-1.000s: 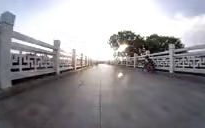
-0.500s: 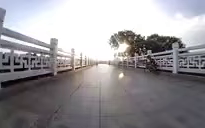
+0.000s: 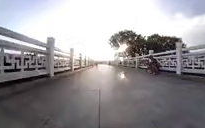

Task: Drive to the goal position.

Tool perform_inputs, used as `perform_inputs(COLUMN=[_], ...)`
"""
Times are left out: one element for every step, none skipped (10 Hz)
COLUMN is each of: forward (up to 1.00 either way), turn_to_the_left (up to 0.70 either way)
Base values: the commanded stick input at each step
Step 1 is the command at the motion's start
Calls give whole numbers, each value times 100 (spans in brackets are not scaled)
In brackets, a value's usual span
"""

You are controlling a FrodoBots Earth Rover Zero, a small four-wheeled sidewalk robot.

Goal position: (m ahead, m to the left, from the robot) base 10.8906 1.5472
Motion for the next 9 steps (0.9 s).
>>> perform_inputs(forward=[45, 45, 45, 45, 45, 45, 45, 45, 45], turn_to_the_left=[0, 0, 0, 0, 0, 0, 0, 0, 0])
